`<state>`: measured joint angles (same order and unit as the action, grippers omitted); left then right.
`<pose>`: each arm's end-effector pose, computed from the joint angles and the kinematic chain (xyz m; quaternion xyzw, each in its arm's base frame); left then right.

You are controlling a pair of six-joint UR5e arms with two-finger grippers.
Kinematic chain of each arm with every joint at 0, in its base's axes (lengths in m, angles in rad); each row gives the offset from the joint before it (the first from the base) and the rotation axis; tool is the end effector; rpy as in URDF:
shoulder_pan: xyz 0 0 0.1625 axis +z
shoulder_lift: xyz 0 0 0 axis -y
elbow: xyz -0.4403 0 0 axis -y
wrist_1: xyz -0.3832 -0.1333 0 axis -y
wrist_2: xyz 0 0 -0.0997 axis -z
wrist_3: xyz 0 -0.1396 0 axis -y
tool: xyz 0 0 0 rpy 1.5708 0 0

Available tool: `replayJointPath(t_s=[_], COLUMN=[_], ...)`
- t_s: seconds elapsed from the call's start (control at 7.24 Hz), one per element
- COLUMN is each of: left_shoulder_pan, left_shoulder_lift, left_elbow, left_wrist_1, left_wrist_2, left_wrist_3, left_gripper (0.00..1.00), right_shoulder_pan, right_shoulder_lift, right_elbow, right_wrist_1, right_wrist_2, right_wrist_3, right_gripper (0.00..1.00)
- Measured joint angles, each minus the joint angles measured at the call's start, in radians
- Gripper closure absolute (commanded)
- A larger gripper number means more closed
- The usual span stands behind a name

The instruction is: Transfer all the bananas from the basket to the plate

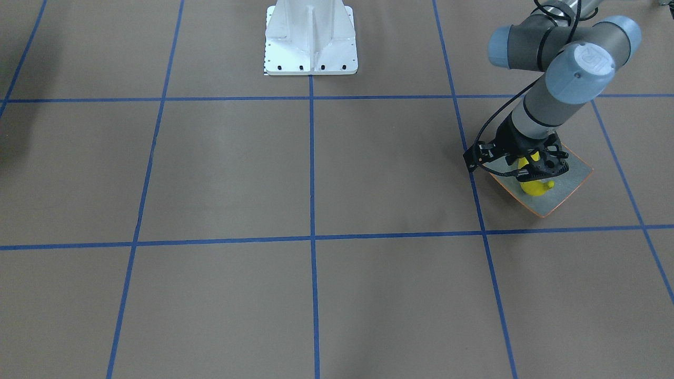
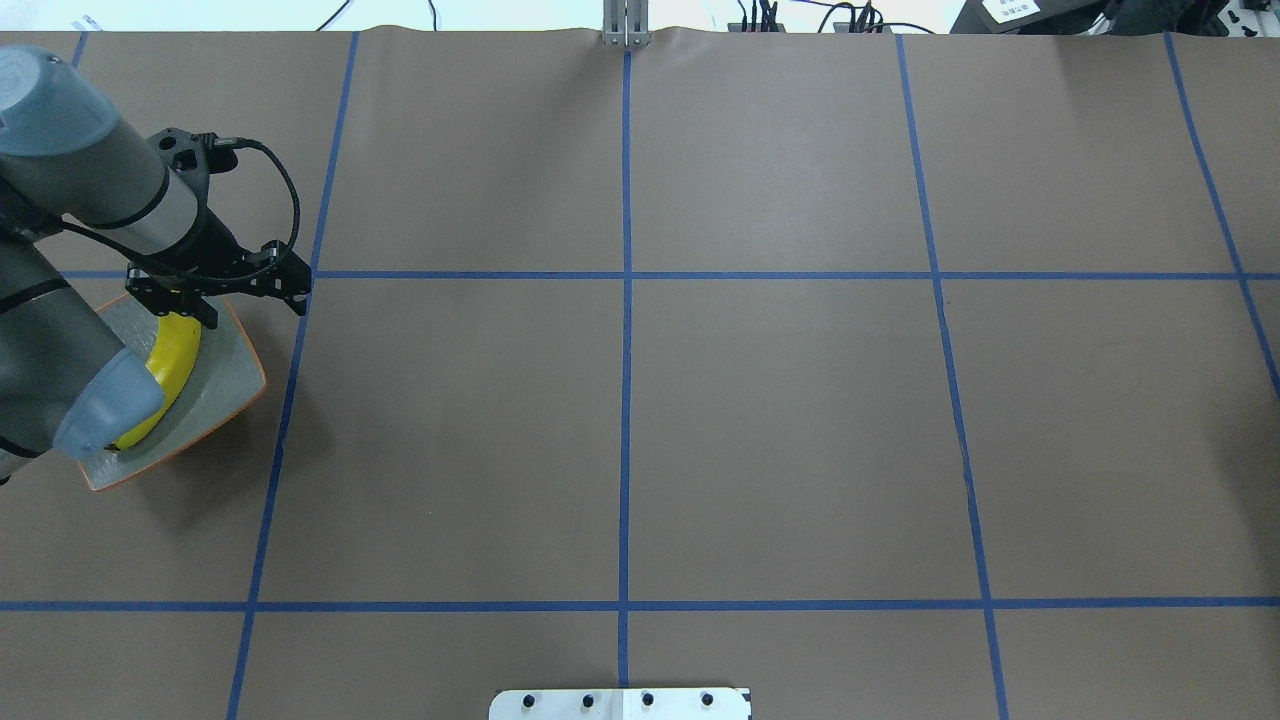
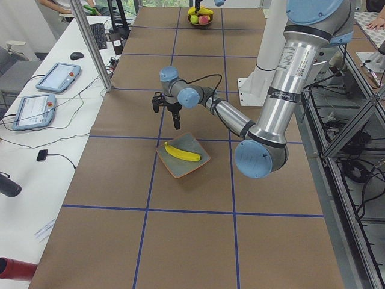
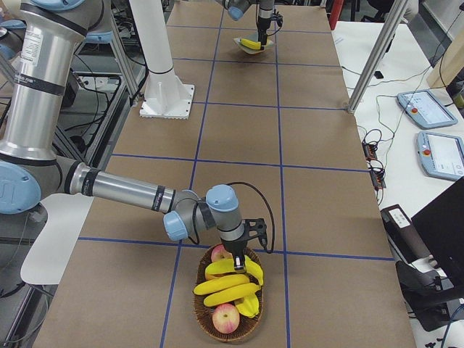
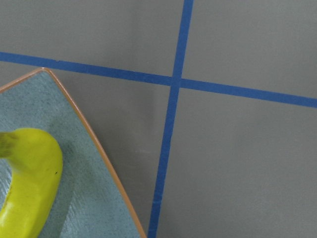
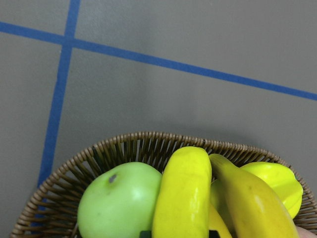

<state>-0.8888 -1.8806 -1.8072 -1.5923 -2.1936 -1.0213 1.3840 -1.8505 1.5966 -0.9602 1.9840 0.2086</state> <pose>0.3422 -0.5037 0.4248 -0.0457 0.3943 -0.0697 0.9152 0.0040 -0.3950 0.7669 0.1306 -0.2321 -0.0259 0.9635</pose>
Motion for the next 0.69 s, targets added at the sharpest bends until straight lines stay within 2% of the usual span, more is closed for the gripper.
replayJointPath(t_s=[0.28,0.41,0.69], left_shoulder_pan=[-0.001,0.0,0.004], left_shoulder_lift=[0.0,-0.003,-0.01], left_elbow=[-0.004,-0.005,0.001], left_wrist_1=[-0.002,-0.007,-0.086], left_wrist_2=[0.0,-0.001,-0.007], left_wrist_3=[-0.01,-0.011,-0.022], left_gripper=[0.0,0.0,0.0], right_shoulder_pan=[0.094,0.108,0.042], right_shoulder_lift=[-0.001,0.009,0.079], right_elbow=[0.071,0.108,0.142], right_wrist_1=[-0.061,-0.076,-0.066], right_wrist_2=[0.044,0.071,0.194], right_wrist_3=[-0.123,-0.107,0.115], right_gripper=[1.0,1.0,1.0])
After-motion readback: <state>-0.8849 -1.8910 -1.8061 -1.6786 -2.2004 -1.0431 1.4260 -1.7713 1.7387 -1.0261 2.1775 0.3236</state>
